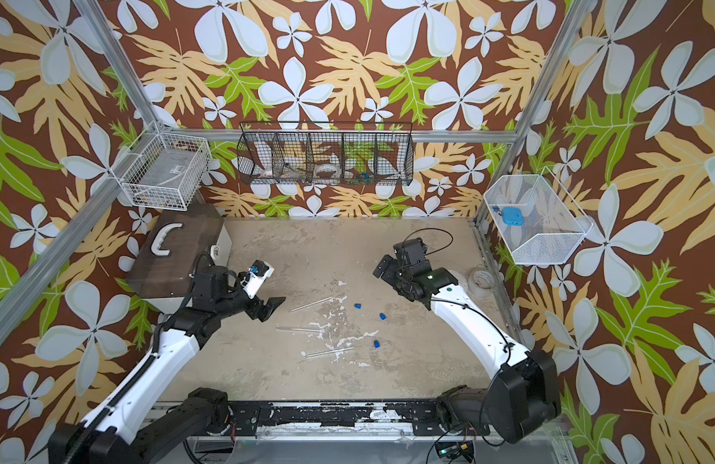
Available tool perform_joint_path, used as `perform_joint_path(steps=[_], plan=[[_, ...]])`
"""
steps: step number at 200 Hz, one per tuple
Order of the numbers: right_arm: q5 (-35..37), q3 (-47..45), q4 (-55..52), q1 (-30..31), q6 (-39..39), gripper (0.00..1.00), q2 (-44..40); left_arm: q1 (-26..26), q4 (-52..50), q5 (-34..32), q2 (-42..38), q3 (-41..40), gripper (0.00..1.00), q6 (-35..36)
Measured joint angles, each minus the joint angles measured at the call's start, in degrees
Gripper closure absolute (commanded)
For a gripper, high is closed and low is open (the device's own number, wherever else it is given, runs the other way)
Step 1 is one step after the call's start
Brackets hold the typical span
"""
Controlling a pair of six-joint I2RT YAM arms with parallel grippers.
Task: Insert stoppers into test tubes
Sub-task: Pick up the test tube at the center of the board.
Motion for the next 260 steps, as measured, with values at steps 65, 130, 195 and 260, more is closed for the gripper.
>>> perform_joint_path(steps=[65, 130, 195, 260], plan=[[-3.74, -2.62, 0.13, 0.00, -6.69, 0.00, -6.25, -6.75, 0.37, -6.23, 15.98, 4.90, 0.10, -1.29], [-7.61, -8.41, 0.72, 0.00, -11.50, 0.00, -14.93, -13.00, -6.56, -12.92, 40.04, 20.11, 0.32, -2.58], [-7.74, -11.37, -0.61, -0.02, -12.83, 0.00, -18.62, -14.23, -10.03, -15.10, 45.24, 21.55, 0.36, -2.99], [-7.76, -10.82, -0.76, -0.02, -13.03, 0.00, -18.82, -14.25, -8.61, -16.55, 44.72, 20.31, 0.56, -2.75]])
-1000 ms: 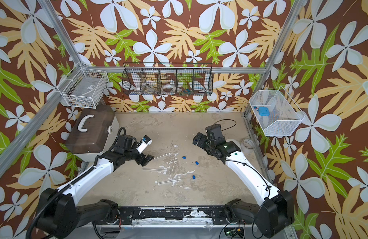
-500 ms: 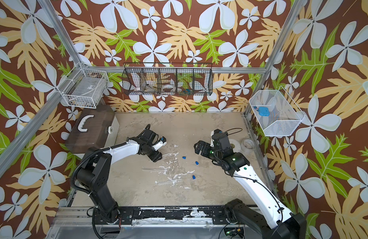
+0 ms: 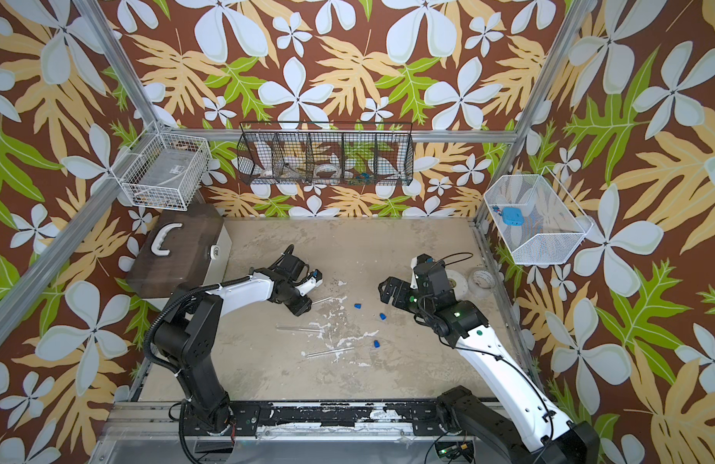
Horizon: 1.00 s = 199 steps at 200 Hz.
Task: Insert stoppers into test tubes
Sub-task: Pick up the test tube at the center of the board.
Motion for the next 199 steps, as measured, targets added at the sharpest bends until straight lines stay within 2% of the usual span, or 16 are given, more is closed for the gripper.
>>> perform_joint_path(steps=[56, 160, 199], plan=[[-0.11, -0.61, 0.22, 0.00, 0.00, 0.00, -0.39, 0.00, 0.79, 0.35, -1.03, -1.53, 0.73, 0.02], [-1.64, -0.81, 0.70, -0.02, -0.42, 0.00, -0.92, 0.00, 0.98, 2.54, -2.29, -3.17, 0.80, 0.00], [-4.55, -1.62, 2.89, -0.02, -0.81, 0.00, -0.83, -0.04, -1.42, 3.23, -4.28, -3.61, 0.81, -0.20]])
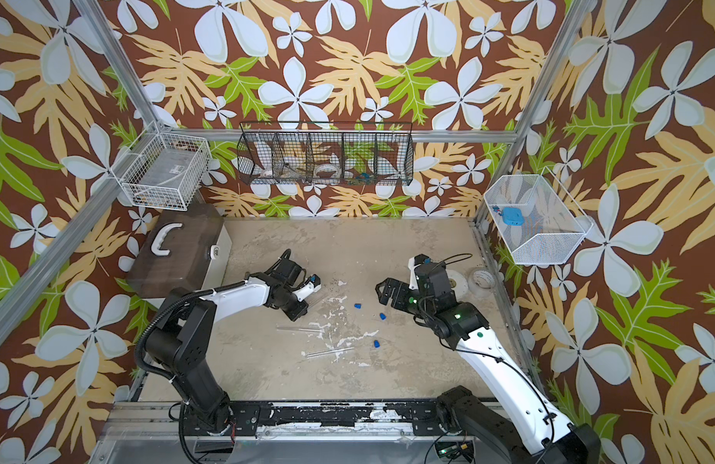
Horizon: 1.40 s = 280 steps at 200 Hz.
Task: Insert stoppers into test tubes
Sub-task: Pick up the test tube at the center of the board.
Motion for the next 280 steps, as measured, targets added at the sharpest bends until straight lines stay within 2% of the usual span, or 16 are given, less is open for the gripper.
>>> perform_joint_path(steps=[54, 91, 123, 162, 232, 280], plan=[[-5.97, -2.12, 4.57, 0.00, -0.57, 0.00, 1.42, -0.11, -0.76, 1.79, -7.61, -0.50, 0.81, -0.20], [-13.16, -2.38, 8.76, 0.00, -0.76, 0.00, 4.24, -0.13, -0.74, 3.17, -17.22, -1.88, 0.82, 0.52], [-20.92, -2.01, 13.79, 0.00, -0.39, 0.04, 7.56, -0.13, -0.35, 5.14, -26.23, -3.30, 0.82, 5.11], [-29.18, 0.07, 19.56, 0.22, 2.67, 0.10, 11.91, -0.13, 0.59, 8.28, -33.64, -4.55, 0.81, 12.50], [-34.60, 3.26, 26.32, 4.07, 8.92, 0.15, 17.75, -1.38, 0.20, 12.52, -36.20, -2.93, 0.82, 21.09], [-35.69, 7.19, 30.05, 8.26, 12.79, 0.27, 22.75, -1.73, -0.55, 13.20, -36.37, -2.73, 0.81, 22.36]])
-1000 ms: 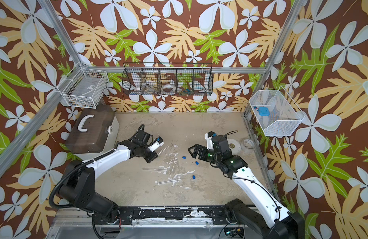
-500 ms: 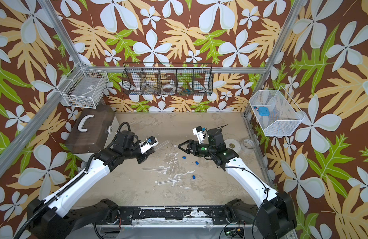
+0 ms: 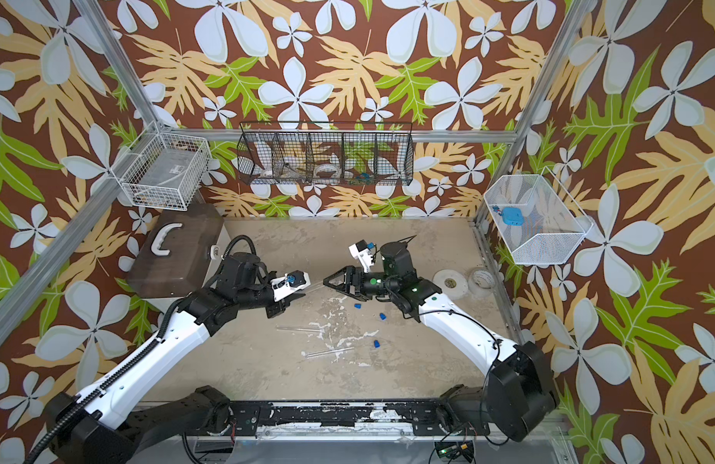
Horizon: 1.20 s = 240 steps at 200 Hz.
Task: Insert stoppers into test tubes
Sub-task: Pick up the test tube at the center of the board.
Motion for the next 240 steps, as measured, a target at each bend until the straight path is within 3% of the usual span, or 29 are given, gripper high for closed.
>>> perform_joint_path(steps=[57, 185, 200, 220, 240], plan=[[-0.09, 3.65, 0.92, 2.84, 1.53, 0.54, 3.96, -0.04, -0.50, 0.02, -0.42, -0.31, 0.81, 0.11], [1.16, 3.58, 0.92, 4.81, 2.60, 0.83, 5.29, -0.04, -1.07, 0.17, -0.83, -0.48, 0.80, 0.09], [1.29, 3.58, 0.63, 4.81, 2.47, 0.83, 5.25, -0.04, -0.96, 0.22, -1.14, -0.55, 0.71, 0.07], [1.27, 3.61, 0.63, 4.98, 2.12, 0.83, 4.92, -0.04, -0.70, 0.22, -1.16, -0.76, 0.44, -0.02], [1.29, 3.65, 0.28, 5.05, 1.51, 0.83, 4.28, -0.04, -0.59, 0.20, -1.77, -1.03, 0.28, -0.37]])
